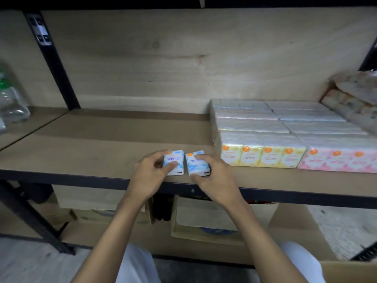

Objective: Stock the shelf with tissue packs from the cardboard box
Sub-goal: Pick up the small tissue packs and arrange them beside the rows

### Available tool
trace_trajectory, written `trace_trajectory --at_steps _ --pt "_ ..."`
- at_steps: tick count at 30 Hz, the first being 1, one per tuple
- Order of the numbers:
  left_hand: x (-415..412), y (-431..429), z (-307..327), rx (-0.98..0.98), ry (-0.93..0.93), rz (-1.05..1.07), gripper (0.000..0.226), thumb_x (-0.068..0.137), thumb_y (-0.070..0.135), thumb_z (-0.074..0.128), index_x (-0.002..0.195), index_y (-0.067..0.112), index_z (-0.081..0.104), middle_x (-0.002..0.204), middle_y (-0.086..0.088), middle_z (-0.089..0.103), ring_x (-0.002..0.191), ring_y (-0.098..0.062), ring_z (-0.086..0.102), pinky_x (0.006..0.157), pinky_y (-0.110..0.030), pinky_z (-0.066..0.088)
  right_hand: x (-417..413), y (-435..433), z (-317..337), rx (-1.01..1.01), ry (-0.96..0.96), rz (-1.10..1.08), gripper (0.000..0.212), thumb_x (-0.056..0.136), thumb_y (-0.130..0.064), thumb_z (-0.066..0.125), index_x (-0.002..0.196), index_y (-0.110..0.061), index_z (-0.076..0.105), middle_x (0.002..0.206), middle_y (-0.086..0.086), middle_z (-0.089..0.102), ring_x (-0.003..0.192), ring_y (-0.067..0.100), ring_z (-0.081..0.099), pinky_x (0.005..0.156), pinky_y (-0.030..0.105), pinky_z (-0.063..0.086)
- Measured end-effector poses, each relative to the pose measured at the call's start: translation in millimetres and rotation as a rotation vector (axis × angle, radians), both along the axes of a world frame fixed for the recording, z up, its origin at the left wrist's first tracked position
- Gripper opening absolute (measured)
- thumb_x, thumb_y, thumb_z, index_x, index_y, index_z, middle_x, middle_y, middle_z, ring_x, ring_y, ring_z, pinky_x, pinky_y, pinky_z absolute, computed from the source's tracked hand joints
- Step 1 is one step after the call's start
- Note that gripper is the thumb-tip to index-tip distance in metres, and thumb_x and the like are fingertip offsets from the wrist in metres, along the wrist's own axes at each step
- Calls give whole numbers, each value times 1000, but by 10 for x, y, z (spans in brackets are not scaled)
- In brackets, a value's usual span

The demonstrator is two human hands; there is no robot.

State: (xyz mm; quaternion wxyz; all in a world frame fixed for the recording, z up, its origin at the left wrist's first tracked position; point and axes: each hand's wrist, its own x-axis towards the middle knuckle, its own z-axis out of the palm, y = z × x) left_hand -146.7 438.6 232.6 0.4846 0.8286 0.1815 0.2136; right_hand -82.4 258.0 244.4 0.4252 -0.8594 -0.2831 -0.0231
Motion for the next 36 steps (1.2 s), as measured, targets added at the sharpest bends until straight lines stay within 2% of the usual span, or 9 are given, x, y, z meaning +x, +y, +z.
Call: trace_trajectory --at_steps 2,5,10,14,16,21,25,29,36 --pt "-57 10 -32 18 -5 -66 42 76 27 79 116 30 67 122 13 64 104 0 64 99 -27 48 8 -24 11 -43 -26 22 48 78 -17 73 125 -21 62 136 -4 53 119 9 49 91 3 29" --pt "-56 11 -56 61 -14 -47 43 73 15 81 112 29 69 126 10 62 104 -2 64 100 -27 48 38 -1 8 -63 -49 10 45 79 -18 74 123 -20 64 139 -3 52 123 11 48 88 -2 20" --pt "32 32 -27 83 1 -25 41 73 12 81 111 26 71 113 10 68 96 0 65 93 -22 49 113 125 -49 -53 -82 -42 46 76 -25 77 121 -20 66 134 2 56 121 13 51 94 5 26" --pt "94 44 16 112 5 -2 41 73 12 81 110 27 71 95 15 66 86 4 64 75 -3 44 172 210 -59 -34 -85 -77 46 75 -23 78 120 -19 67 129 2 58 118 14 52 95 7 27" --pt "121 61 43 125 9 3 41 73 13 81 110 28 71 89 18 64 83 6 63 69 0 42 199 249 -58 -41 -88 -87 47 75 -23 77 120 -18 67 130 3 58 120 14 51 95 7 26" --pt "232 152 81 123 19 -22 39 74 12 81 108 29 71 93 13 67 84 3 64 73 -5 46 300 350 -45 -74 -85 -86 48 76 -23 75 123 -18 65 132 5 56 121 15 49 99 12 29" --pt "356 246 73 137 23 -37 39 75 12 79 110 28 70 97 9 68 85 1 65 81 -17 49 394 445 -34 -111 -102 -97 47 78 -25 73 123 -19 64 133 5 57 121 17 50 102 19 33" --pt "468 314 71 128 25 -41 40 75 11 79 112 24 70 97 7 67 84 -1 65 81 -17 49 483 519 -31 -138 -103 -112 46 78 -27 73 123 -21 64 131 5 57 117 18 52 99 20 35" --pt "651 418 49 132 31 -24 40 75 14 79 113 23 69 104 3 70 86 -5 65 86 -25 52 644 593 -6 -157 -102 -102 47 78 -27 75 123 -19 64 127 6 58 114 18 53 96 18 35"
